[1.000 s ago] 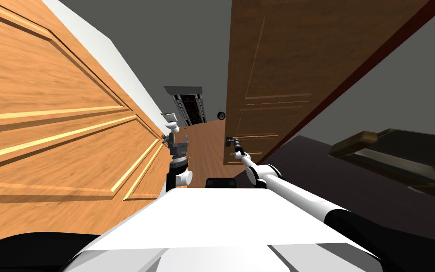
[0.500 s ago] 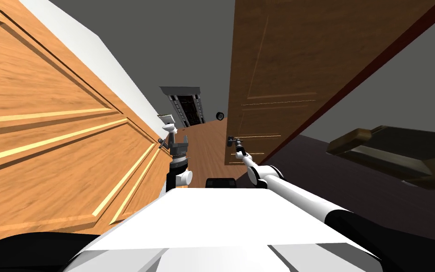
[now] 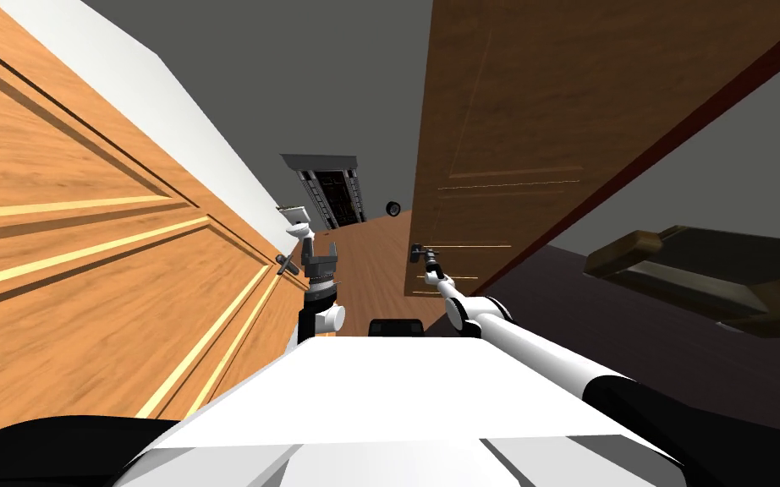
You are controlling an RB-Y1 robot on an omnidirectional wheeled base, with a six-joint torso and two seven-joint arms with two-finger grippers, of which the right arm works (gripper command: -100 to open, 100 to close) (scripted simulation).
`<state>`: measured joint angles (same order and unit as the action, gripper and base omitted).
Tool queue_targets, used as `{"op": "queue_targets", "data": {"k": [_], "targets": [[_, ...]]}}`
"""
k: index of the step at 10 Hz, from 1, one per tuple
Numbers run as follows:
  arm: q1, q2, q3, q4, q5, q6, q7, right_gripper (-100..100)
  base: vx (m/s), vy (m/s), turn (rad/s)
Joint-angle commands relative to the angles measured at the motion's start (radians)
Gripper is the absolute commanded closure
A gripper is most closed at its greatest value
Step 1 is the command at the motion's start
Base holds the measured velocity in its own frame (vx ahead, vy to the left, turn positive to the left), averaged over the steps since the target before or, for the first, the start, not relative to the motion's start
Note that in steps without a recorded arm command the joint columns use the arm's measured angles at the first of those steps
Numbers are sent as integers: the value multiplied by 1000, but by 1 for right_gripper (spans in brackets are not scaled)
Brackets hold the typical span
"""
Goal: Push the door open
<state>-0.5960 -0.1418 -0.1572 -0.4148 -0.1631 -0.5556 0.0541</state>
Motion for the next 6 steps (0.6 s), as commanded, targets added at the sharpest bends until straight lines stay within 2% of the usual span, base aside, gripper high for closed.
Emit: {"op": "queue_targets", "data": {"k": [1, 3, 4, 5, 6], "targets": [[1, -9, -14, -7, -7, -2, 6, 100, 176, 76, -55], [3, -19, -29, -4, -14, -4, 13, 100, 205, 46, -35], [3, -19, -29, 22, -14, -4, 13, 100, 137, 29, -9], [3, -19, -29, -4, -14, -4, 13, 100, 59, 24, -8], [7, -30, -46, -2, -23, -5, 20, 100, 132, 79, -61]]}}
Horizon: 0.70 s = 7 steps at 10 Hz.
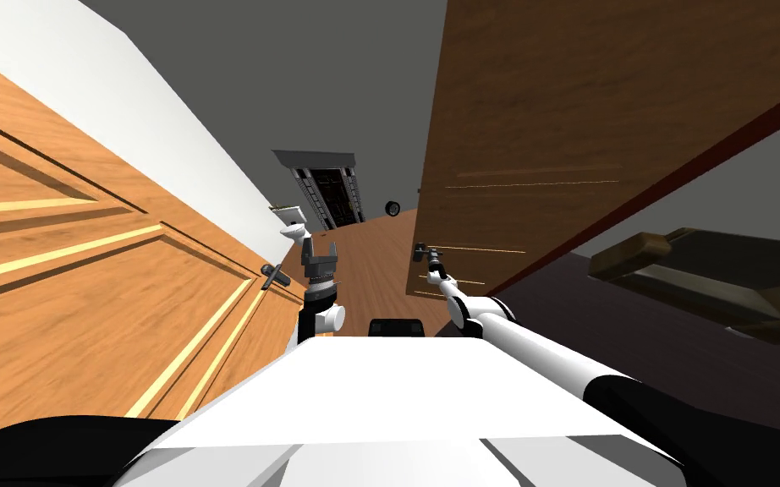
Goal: Push the door open
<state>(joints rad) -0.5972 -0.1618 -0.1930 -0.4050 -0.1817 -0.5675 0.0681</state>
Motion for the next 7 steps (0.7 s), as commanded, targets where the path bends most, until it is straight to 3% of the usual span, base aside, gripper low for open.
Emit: {"op": "queue_targets", "data": {"k": [1, 3, 5, 7], "targets": [[9, -12, -14, -11, -7, 6, 8, 100, 175, 106, -56], [9, -12, -14, -47, -7, 6, 8, 100, 71, 35, -26], [9, -12, -14, -11, -7, 6, 8, 100, 5, -14, 20], [11, -21, -28, -9, -14, 5, 13, 100, 49, 16, -12]]}}
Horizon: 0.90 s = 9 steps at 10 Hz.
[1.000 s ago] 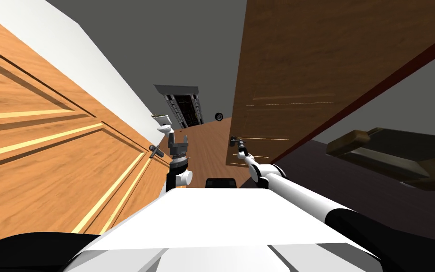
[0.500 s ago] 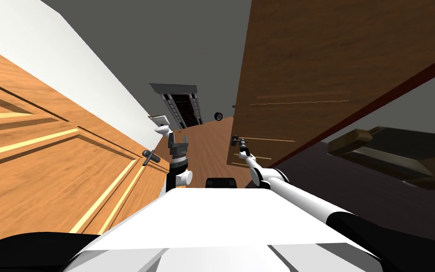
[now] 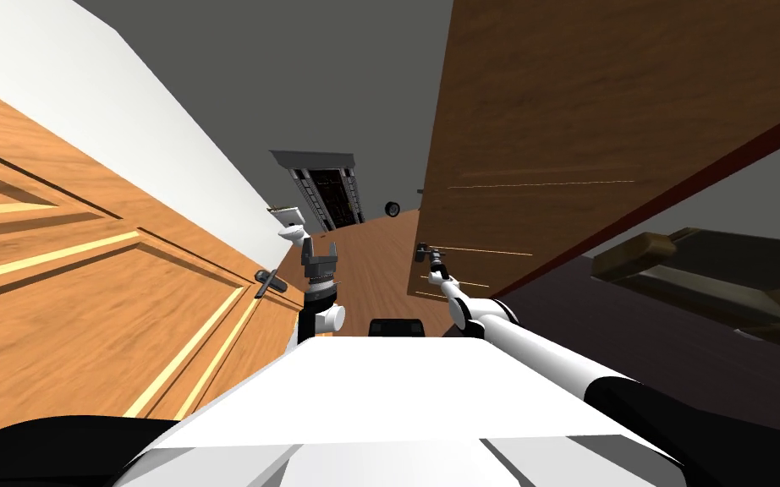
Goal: Push the door open
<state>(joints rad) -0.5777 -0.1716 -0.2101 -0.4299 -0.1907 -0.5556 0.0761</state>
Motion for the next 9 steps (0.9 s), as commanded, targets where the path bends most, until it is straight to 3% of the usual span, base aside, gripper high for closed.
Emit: {"op": "queue_targets", "data": {"k": [1, 9], "targets": [[-8, -14, -16, 16, -7, -7, 7, 100, 163, 86, -91], [1, -45, -63, 23, -32, -12, 27, 100, 121, 68, -43]]}}
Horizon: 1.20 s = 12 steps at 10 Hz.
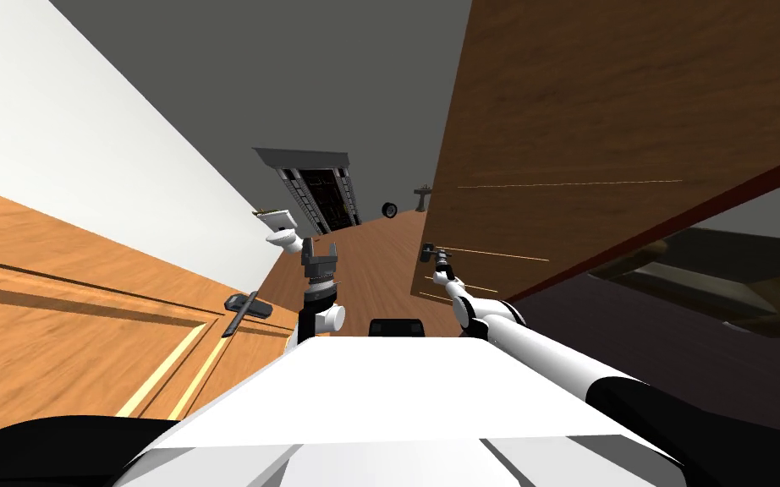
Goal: Push the door open
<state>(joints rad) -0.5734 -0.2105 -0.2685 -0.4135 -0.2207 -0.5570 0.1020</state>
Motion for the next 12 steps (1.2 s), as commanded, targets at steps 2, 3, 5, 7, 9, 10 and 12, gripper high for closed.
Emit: {"op": "queue_targets", "data": {"k": [2, 3, 5, 7, 9, 10, 12], "targets": [[-2, -12, -14, 8, -7, -11, 5, 100, 117, 77, -53], [1, -20, -28, 10, -14, -13, 11, 100, 162, 43, -46], [3, -29, -40, 12, -20, -14, 16, 100, 158, 91, -53], [6, -38, -55, 14, -28, -15, 22, 100, 171, 83, -62], [8, -46, -68, 16, -35, -16, 28, 100, 138, 60, -41], [8, -46, -68, 16, -35, -16, 28, 100, 136, 61, -49], [10, -53, -78, 29, -40, -17, 32, 100, 114, 71, -38]]}}
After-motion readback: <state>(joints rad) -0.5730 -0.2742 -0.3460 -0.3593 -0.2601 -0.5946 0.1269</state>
